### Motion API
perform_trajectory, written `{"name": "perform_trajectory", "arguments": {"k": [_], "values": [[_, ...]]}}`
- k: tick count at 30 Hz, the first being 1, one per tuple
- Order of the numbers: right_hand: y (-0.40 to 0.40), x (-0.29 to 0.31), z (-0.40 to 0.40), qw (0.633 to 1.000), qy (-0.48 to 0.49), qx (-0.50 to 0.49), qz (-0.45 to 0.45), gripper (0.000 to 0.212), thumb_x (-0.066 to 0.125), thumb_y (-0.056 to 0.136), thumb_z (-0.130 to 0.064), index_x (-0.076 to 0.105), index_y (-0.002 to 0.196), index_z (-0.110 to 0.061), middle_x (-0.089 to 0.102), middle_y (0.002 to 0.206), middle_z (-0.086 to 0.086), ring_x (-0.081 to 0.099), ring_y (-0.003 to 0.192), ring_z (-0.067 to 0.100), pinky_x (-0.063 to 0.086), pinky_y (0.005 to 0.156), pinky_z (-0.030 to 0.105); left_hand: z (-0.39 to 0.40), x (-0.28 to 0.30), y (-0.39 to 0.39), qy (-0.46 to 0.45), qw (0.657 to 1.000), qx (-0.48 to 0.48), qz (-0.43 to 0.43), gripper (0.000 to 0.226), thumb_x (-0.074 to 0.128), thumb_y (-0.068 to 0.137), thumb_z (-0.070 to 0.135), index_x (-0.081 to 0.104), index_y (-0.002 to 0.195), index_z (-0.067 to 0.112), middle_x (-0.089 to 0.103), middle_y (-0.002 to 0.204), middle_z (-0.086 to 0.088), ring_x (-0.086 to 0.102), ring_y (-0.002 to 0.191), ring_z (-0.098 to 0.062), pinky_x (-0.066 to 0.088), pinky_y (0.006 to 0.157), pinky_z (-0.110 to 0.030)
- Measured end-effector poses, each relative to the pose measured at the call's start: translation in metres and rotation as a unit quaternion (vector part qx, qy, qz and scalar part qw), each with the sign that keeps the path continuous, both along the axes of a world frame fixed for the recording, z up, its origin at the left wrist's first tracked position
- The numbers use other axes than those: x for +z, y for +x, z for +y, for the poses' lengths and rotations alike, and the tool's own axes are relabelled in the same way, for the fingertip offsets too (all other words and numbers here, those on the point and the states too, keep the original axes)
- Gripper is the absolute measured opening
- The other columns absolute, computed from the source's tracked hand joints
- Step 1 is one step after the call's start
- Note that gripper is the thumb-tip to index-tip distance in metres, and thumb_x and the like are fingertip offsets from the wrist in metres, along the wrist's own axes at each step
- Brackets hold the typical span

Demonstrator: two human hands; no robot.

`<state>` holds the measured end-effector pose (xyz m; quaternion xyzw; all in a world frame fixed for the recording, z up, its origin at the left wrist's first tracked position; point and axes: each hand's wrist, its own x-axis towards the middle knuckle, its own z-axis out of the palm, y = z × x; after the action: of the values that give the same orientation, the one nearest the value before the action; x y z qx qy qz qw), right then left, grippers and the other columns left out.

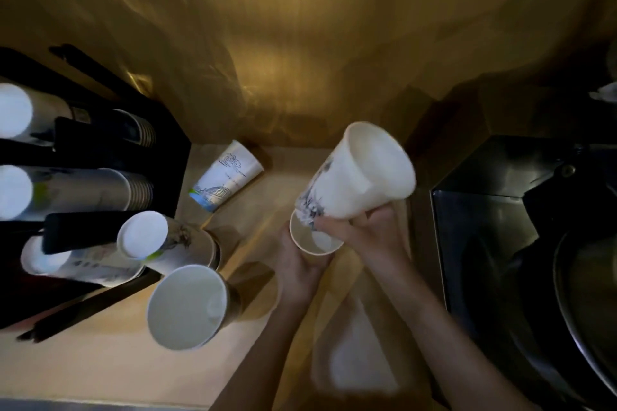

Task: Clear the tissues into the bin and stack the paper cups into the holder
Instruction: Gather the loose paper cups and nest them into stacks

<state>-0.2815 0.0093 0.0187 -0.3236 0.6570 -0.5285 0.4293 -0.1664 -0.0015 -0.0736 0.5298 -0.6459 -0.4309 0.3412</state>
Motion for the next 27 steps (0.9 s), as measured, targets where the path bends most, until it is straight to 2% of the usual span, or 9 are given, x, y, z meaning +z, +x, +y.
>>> {"name": "perform_trajectory", "arguments": {"k": [2,4,9,12,16,19,23,25,27], "values": [[0.005,-0.016,0.004,0.999,0.007,0.019,0.047,0.070,0.088,0.048,-0.020,0.060,0.112,-0.017,0.068,0.110,-0.002,0.063,0.105,0.009,0.053,0.086,0.025,0.000,-0.005,0.001,-0.009,1.000,0.002,0.000,0.079,0.076,0.068,0.034,0.031,0.133,0.026,0.040,0.124,0.022,0.033,0.111,0.030,0.028,0.084,0.008],[0.007,-0.028,0.007,0.996,0.016,0.028,0.086,0.082,0.085,0.043,-0.031,0.055,0.118,-0.019,0.064,0.117,0.001,0.060,0.110,0.011,0.051,0.092,0.030,-0.002,-0.009,0.002,-0.006,1.000,-0.003,-0.010,0.080,0.077,0.069,0.026,0.034,0.135,0.019,0.043,0.128,0.013,0.036,0.111,0.027,0.029,0.085,0.007],[0.007,-0.040,0.017,0.991,0.043,0.055,0.116,0.095,0.082,0.040,-0.036,0.035,0.123,-0.037,0.050,0.129,-0.007,0.047,0.120,0.011,0.045,0.094,0.026,-0.002,-0.008,0.001,-0.002,1.000,-0.006,-0.024,0.077,0.066,0.069,0.044,0.037,0.133,0.012,0.043,0.124,0.008,0.037,0.106,0.013,0.028,0.082,0.009],[0.007,-0.045,0.019,0.990,0.042,0.074,0.115,0.097,0.083,0.046,-0.030,0.033,0.129,-0.031,0.047,0.126,-0.014,0.046,0.119,0.008,0.040,0.088,0.013,-0.002,-0.006,0.000,-0.008,1.000,0.003,-0.019,0.070,0.059,0.068,0.043,0.042,0.128,0.010,0.044,0.121,0.006,0.037,0.103,0.014,0.027,0.081,0.010],[0.008,-0.048,0.018,0.989,0.039,0.073,0.120,0.099,0.083,0.048,-0.029,0.034,0.134,-0.025,0.048,0.127,-0.013,0.046,0.120,0.008,0.040,0.092,0.019,-0.001,-0.006,-0.001,-0.002,1.000,0.015,-0.022,0.065,0.066,0.072,0.030,0.040,0.129,0.014,0.043,0.122,0.008,0.041,0.106,0.006,0.029,0.080,0.008],[0.006,-0.049,0.016,0.988,0.036,0.079,0.128,0.094,0.083,0.046,-0.030,0.037,0.128,-0.029,0.050,0.120,-0.019,0.048,0.116,0.007,0.043,0.092,0.023,0.000,0.003,-0.004,0.026,0.998,0.030,-0.041,0.065,0.066,0.070,0.030,0.039,0.128,0.015,0.044,0.118,0.009,0.045,0.105,-0.003,0.035,0.074,-0.003],[0.001,-0.048,0.009,0.989,0.032,0.079,0.123,0.092,0.087,0.046,-0.024,0.040,0.124,-0.029,0.048,0.111,-0.029,0.049,0.110,0.008,0.043,0.086,0.020,0.001,0.015,0.000,0.118,0.989,0.053,-0.077,0.074,0.072,0.071,0.025,0.033,0.130,0.004,0.051,0.130,-0.012,0.054,0.115,-0.025,0.042,0.082,-0.027],[0.000,-0.049,0.001,0.988,0.034,0.083,0.125,0.091,0.089,0.050,-0.020,0.039,0.126,-0.026,0.050,0.112,-0.021,0.048,0.111,0.010,0.045,0.089,0.026,0.003,0.031,0.004,0.131,0.981,0.111,-0.088,0.060,0.067,0.078,0.013,0.037,0.130,0.003,0.051,0.133,-0.015,0.051,0.120,-0.028,0.045,0.095,-0.034],[0.001,-0.048,-0.009,0.987,0.032,0.086,0.128,0.090,0.088,0.051,-0.019,0.040,0.126,-0.025,0.051,0.116,-0.012,0.048,0.113,0.013,0.046,0.092,0.031,0.003,0.056,0.006,0.090,0.981,0.160,-0.063,0.044,0.060,0.081,0.006,0.045,0.123,0.005,0.056,0.123,-0.012,0.053,0.112,-0.022,0.045,0.093,-0.033]]}}
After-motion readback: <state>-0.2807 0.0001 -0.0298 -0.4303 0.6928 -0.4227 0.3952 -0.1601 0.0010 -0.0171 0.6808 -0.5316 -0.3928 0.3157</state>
